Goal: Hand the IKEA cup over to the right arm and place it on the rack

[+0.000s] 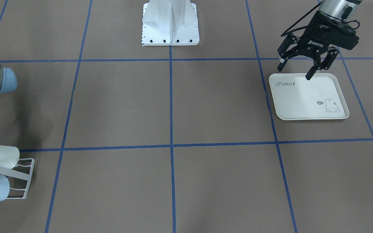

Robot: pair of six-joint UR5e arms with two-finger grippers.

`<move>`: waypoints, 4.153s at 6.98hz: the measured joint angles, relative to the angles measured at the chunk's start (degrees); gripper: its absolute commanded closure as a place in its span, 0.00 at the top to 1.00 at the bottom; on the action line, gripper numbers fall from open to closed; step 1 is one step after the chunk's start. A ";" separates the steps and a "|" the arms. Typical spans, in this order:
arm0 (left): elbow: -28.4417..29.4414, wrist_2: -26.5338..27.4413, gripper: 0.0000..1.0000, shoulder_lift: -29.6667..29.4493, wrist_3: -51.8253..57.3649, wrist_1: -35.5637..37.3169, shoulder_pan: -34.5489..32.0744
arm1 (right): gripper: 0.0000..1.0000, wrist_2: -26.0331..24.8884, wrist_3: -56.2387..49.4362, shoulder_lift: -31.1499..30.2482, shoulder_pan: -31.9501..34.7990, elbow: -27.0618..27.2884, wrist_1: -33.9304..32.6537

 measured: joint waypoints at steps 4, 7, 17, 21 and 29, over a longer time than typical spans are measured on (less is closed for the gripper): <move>-0.05 -0.02 1.00 0.00 0.00 -0.03 0.00 | 0.40 -0.62 0.16 0.03 -0.34 0.08 0.00; -0.12 -0.08 1.00 0.00 0.00 -0.11 0.00 | 0.57 -0.68 -0.41 0.12 -0.62 0.08 0.00; -0.22 -0.09 1.00 0.00 -0.04 -0.12 0.00 | 0.99 -0.54 -0.64 0.09 -0.74 1.21 0.20; -0.41 -0.09 1.00 0.00 0.00 -0.12 0.00 | 1.00 16.42 1.17 0.24 7.31 7.64 -0.40; -0.80 0.00 1.00 0.08 0.09 -0.12 -0.22 | 0.99 69.00 83.31 -8.68 20.13 21.79 0.06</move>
